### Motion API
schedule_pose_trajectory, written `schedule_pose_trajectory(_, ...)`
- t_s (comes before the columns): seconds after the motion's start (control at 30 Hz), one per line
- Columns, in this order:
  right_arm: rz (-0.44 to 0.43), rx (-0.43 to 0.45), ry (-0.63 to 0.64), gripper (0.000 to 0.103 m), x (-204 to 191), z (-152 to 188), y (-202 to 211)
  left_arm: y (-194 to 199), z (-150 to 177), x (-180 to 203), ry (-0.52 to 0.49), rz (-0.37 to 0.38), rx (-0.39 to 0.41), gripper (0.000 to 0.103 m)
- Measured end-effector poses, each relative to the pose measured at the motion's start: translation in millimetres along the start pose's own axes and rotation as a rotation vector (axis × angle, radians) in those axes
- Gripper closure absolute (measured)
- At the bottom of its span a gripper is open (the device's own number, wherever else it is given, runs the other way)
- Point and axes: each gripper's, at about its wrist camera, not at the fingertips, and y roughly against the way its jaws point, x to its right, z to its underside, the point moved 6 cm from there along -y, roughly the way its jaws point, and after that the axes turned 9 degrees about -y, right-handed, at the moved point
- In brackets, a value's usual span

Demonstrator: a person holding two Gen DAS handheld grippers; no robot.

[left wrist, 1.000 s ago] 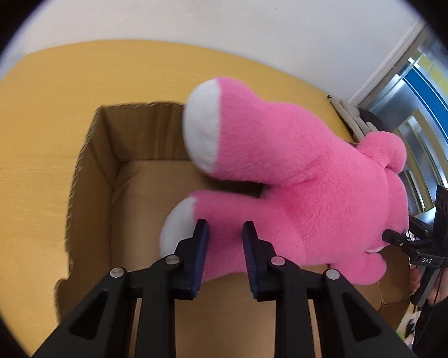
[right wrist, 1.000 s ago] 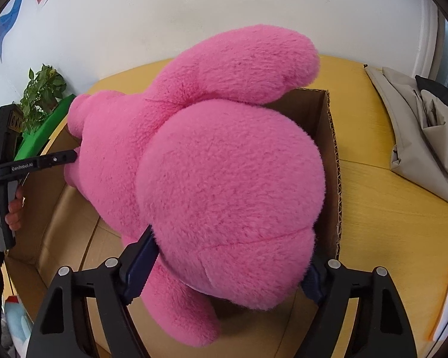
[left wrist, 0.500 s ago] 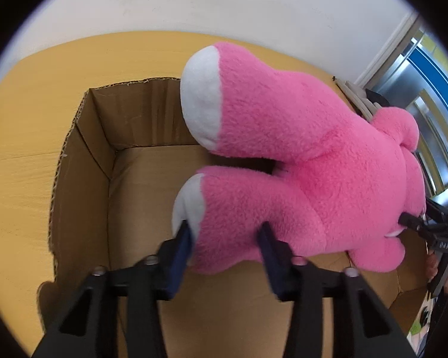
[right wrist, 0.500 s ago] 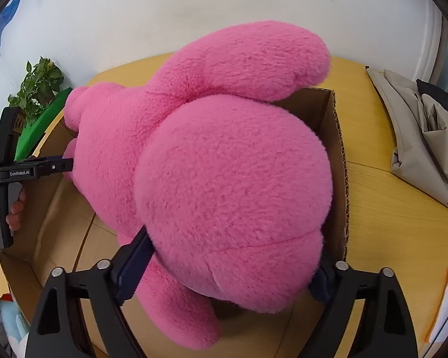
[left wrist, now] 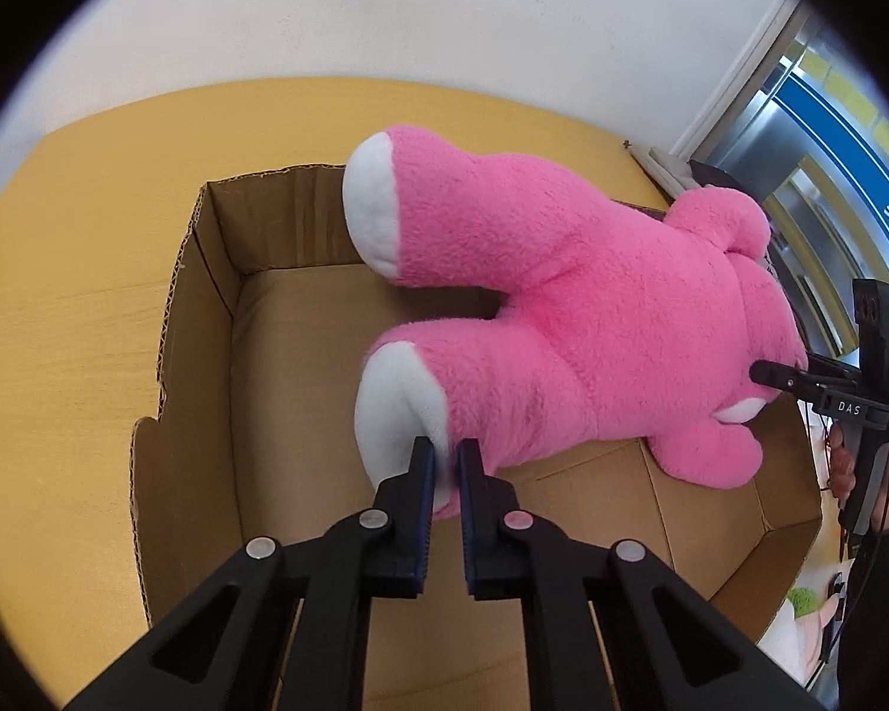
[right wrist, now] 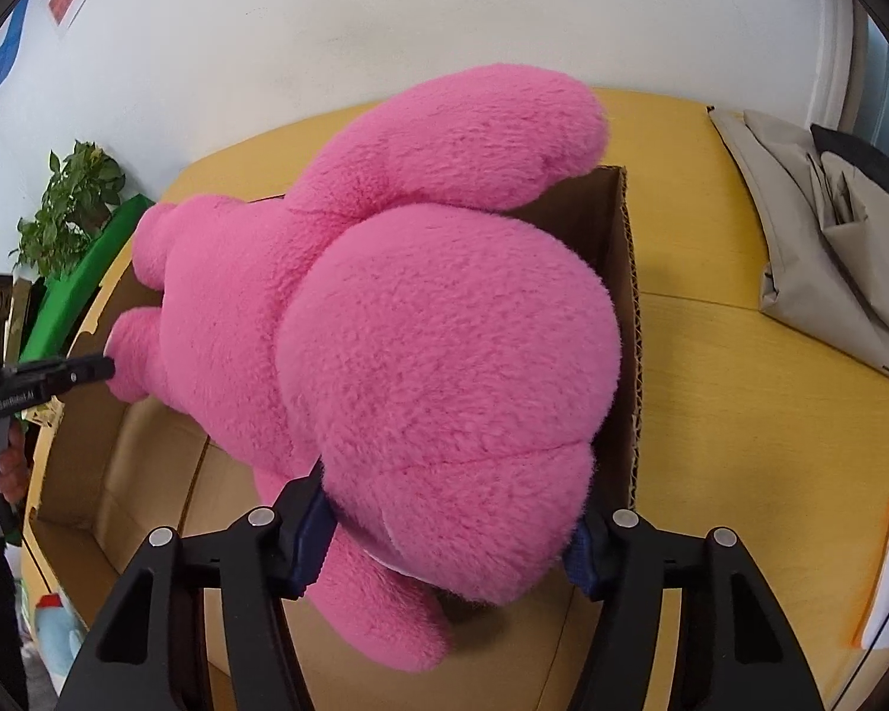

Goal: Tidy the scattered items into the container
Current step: 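Lower the pink bear into the box with both grippers, then open both grippers and withdraw them from the pink bear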

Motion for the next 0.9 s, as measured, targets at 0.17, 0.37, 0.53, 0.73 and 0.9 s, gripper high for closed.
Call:
schedule_pose_trajectory(0.17,-0.022,-0.010,-0.002,0.033,5,-1,-3,-4,2,-21,0.052,-0.020,0.017,0.057)
schedule_pose_trajectory(0.37,-0.037,-0.017,0.015,0.011,0,1,-8,-38,-5,-15,-0.009,-0.064,-0.021,0.028)
schedule_pose_trajectory(0.53,0.036,0.003,0.063,0.022,-5,1,-14,-38,-5,-12,-0.033,-0.078,-0.034,0.086)
schedule_pose_trajectory(0.73,0.004,0.040,0.036,0.038,-1,0,4,2,6,4,-0.050,-0.068,0.012,0.094)
schedule_pose_trajectory(0.9,-0.007,-0.001,-0.013,0.028,5,-3,3,0,16,-2,-0.017,-0.112,-0.049,0.088)
